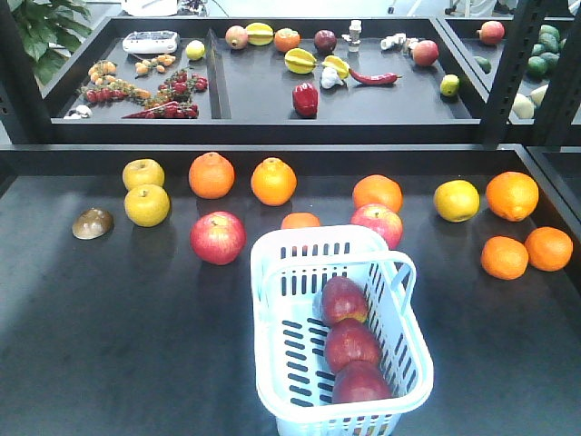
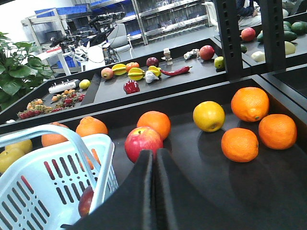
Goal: Pick three apples into basket with both arms
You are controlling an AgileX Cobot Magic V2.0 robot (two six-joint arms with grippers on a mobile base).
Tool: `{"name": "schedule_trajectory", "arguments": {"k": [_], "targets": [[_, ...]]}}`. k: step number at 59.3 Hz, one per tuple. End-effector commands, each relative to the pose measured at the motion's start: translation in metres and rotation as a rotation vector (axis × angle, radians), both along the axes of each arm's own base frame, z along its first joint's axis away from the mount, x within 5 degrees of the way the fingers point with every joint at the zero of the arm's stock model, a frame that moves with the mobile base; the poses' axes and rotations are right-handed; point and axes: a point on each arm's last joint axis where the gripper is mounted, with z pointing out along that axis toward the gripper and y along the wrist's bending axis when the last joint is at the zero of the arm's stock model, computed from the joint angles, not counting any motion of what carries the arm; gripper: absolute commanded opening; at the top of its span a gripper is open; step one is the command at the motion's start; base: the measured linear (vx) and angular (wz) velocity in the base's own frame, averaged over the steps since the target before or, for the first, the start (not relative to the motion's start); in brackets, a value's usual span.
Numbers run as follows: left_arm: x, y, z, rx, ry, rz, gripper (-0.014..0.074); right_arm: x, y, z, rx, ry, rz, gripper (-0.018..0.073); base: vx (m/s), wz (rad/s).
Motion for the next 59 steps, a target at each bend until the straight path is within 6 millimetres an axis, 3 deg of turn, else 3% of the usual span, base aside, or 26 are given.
{"name": "schedule_trajectory", "arguments": {"k": [1, 59], "targets": [[-0.0019, 0.001, 0.0165, -0.024, -0.117, 0.01, -0.0006, -0.0002, 0.0002, 0.0025, -0.002, -0.07, 0.001, -0.0005, 0.0, 0.0], [-0.0019, 0.001, 0.0165, -0.024, -0.117, 0.01, -0.0006, -0.0002, 0.0002, 0.0025, -0.002, -0.07, 0.001, -0.0005, 0.0, 0.0]]}}
